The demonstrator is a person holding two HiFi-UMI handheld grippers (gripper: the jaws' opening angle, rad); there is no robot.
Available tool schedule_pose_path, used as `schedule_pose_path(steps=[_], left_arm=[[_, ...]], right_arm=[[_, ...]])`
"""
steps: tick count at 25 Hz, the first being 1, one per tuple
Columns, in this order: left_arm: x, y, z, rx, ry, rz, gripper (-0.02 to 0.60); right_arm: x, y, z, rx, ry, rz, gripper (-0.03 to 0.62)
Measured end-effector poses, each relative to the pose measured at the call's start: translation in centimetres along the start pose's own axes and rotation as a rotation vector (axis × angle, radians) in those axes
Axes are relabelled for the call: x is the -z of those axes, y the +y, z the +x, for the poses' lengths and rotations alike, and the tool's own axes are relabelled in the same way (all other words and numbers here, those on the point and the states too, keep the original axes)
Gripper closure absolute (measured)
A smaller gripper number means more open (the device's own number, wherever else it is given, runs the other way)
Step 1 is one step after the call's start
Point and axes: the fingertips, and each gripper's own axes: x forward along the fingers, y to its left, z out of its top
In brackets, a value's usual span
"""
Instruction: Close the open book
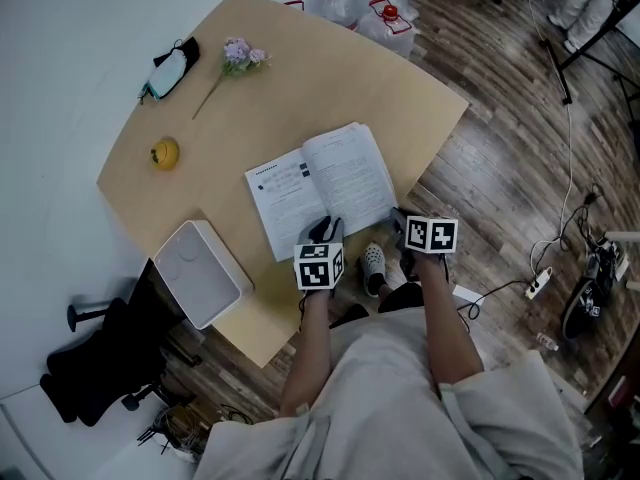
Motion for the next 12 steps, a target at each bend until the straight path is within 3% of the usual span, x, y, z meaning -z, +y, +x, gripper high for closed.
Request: schedule_pose_path(steps=[12], left_arm=[[-0.1,3.3,-5.2,-0.038,-0.102,-0.016,0.477]], right_arm=[[-1.1,2.0,-2.1,0.028,-0.077,-0.068,0.577]])
